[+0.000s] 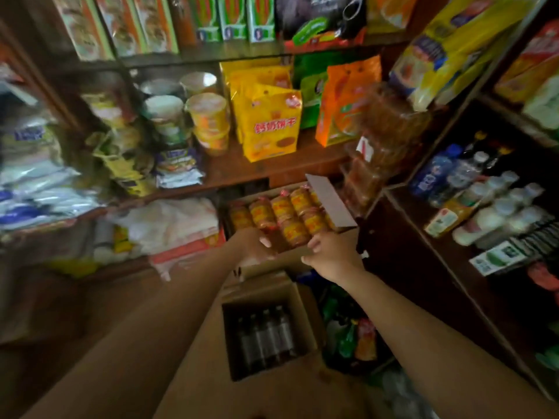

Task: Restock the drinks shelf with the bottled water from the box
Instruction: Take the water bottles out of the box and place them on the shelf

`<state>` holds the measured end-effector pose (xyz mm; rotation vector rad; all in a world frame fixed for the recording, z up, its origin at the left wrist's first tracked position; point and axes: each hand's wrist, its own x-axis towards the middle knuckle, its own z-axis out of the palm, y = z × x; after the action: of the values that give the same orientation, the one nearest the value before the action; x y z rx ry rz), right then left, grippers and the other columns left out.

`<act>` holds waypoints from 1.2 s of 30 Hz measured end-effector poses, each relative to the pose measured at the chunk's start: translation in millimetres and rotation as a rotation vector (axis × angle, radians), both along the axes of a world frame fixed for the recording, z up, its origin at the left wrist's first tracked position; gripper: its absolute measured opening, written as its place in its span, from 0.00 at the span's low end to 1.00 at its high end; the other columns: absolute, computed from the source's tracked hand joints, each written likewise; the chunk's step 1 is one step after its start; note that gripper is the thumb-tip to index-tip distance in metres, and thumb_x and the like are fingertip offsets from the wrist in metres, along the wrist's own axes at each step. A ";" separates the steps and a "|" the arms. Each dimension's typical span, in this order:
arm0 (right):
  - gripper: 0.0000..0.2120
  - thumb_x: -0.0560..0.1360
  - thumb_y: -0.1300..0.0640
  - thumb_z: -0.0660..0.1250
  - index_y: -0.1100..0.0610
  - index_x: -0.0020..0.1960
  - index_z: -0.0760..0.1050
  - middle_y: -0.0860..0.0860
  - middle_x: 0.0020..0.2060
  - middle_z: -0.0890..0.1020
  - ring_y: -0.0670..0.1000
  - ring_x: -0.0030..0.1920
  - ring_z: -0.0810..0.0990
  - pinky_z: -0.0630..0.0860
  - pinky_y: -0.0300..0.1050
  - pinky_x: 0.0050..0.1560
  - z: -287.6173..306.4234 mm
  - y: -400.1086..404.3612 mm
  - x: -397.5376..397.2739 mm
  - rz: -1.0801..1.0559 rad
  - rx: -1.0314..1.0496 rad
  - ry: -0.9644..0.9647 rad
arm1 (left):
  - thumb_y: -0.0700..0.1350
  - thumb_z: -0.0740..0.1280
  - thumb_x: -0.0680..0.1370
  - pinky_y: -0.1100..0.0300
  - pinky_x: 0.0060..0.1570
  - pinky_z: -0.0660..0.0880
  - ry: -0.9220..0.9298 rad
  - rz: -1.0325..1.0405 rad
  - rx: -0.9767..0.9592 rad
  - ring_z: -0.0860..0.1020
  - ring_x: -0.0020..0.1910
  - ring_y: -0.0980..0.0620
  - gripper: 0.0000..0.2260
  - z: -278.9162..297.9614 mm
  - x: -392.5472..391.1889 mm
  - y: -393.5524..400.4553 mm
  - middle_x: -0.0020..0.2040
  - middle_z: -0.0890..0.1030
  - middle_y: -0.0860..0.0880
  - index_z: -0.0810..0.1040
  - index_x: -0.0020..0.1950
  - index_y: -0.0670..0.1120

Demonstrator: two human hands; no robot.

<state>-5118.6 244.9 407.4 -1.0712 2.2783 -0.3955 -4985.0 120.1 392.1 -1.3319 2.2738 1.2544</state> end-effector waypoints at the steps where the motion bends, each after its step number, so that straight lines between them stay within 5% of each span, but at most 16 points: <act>1: 0.07 0.74 0.51 0.70 0.53 0.48 0.75 0.50 0.49 0.80 0.53 0.51 0.79 0.78 0.51 0.53 -9.1 -3.4 5.4 0.006 0.001 -0.015 | 0.49 0.72 0.73 0.59 0.53 0.76 -0.006 0.004 0.007 0.80 0.54 0.49 0.16 -9.4 5.1 -2.2 0.55 0.82 0.47 0.80 0.58 0.45; 9: 0.14 0.72 0.50 0.71 0.53 0.55 0.77 0.50 0.52 0.81 0.52 0.51 0.80 0.79 0.51 0.54 -123.6 -32.0 35.5 0.051 0.169 -0.158 | 0.54 0.72 0.71 0.48 0.66 0.70 -0.055 0.137 0.160 0.79 0.57 0.51 0.06 -129.8 34.5 -9.3 0.45 0.82 0.56 0.82 0.44 0.54; 12: 0.16 0.72 0.49 0.71 0.58 0.54 0.79 0.54 0.49 0.83 0.55 0.49 0.82 0.80 0.53 0.52 -178.1 -32.6 38.9 0.067 0.231 -0.167 | 0.55 0.72 0.70 0.53 0.58 0.76 -0.073 0.227 0.213 0.80 0.49 0.50 0.14 -184.8 38.7 -7.9 0.49 0.82 0.49 0.80 0.51 0.50; 16: 0.13 0.74 0.52 0.70 0.58 0.54 0.78 0.53 0.50 0.82 0.53 0.50 0.80 0.77 0.47 0.51 -254.1 -30.1 41.0 0.060 0.307 -0.237 | 0.45 0.73 0.72 0.51 0.54 0.78 -0.014 0.340 0.294 0.78 0.46 0.48 0.09 -264.0 40.5 1.9 0.47 0.79 0.47 0.77 0.49 0.45; 19: 0.07 0.74 0.52 0.70 0.55 0.42 0.78 0.51 0.38 0.80 0.52 0.42 0.79 0.75 0.45 0.42 -314.4 -28.0 44.0 0.074 0.356 -0.249 | 0.45 0.72 0.74 0.50 0.59 0.75 -0.060 0.375 0.371 0.78 0.53 0.44 0.17 -326.8 43.0 8.1 0.57 0.79 0.43 0.76 0.60 0.40; 22: 0.13 0.73 0.53 0.72 0.54 0.32 0.72 0.50 0.31 0.76 0.53 0.40 0.80 0.77 0.47 0.42 -374.0 -25.0 44.5 0.050 0.430 -0.260 | 0.46 0.70 0.76 0.53 0.59 0.71 -0.099 0.437 0.444 0.76 0.61 0.43 0.22 -385.1 41.0 13.0 0.63 0.76 0.43 0.72 0.68 0.40; 25: 0.12 0.72 0.53 0.72 0.55 0.35 0.73 0.51 0.32 0.77 0.51 0.37 0.79 0.74 0.45 0.38 -426.5 -17.1 43.1 0.046 0.489 -0.276 | 0.47 0.69 0.76 0.53 0.56 0.72 -0.109 0.496 0.479 0.77 0.57 0.44 0.17 -437.9 34.6 16.4 0.59 0.78 0.43 0.75 0.62 0.42; 29: 0.10 0.71 0.52 0.73 0.54 0.48 0.77 0.52 0.46 0.81 0.53 0.48 0.80 0.71 0.42 0.38 -494.4 -6.8 43.8 0.052 0.537 -0.303 | 0.45 0.68 0.76 0.52 0.55 0.73 -0.102 0.509 0.464 0.77 0.59 0.40 0.14 -503.6 26.4 21.6 0.59 0.79 0.39 0.78 0.58 0.39; 33: 0.19 0.70 0.54 0.73 0.55 0.60 0.77 0.52 0.57 0.79 0.54 0.59 0.77 0.74 0.44 0.52 -558.1 -3.4 45.9 0.059 0.585 -0.343 | 0.44 0.68 0.76 0.51 0.58 0.75 -0.080 0.556 0.474 0.78 0.57 0.43 0.13 -560.3 16.1 26.6 0.57 0.80 0.40 0.78 0.58 0.39; 36: 0.22 0.69 0.58 0.74 0.54 0.63 0.75 0.53 0.59 0.78 0.55 0.61 0.76 0.75 0.47 0.60 -602.0 -2.4 45.9 0.017 0.613 -0.408 | 0.46 0.68 0.77 0.55 0.51 0.77 0.008 0.615 0.528 0.79 0.52 0.47 0.12 -600.0 7.1 26.4 0.56 0.80 0.44 0.79 0.57 0.42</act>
<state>-5072.7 242.5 -194.6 -0.6231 1.8359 0.0933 -4977.9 146.4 -207.9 -1.8400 1.3899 1.8648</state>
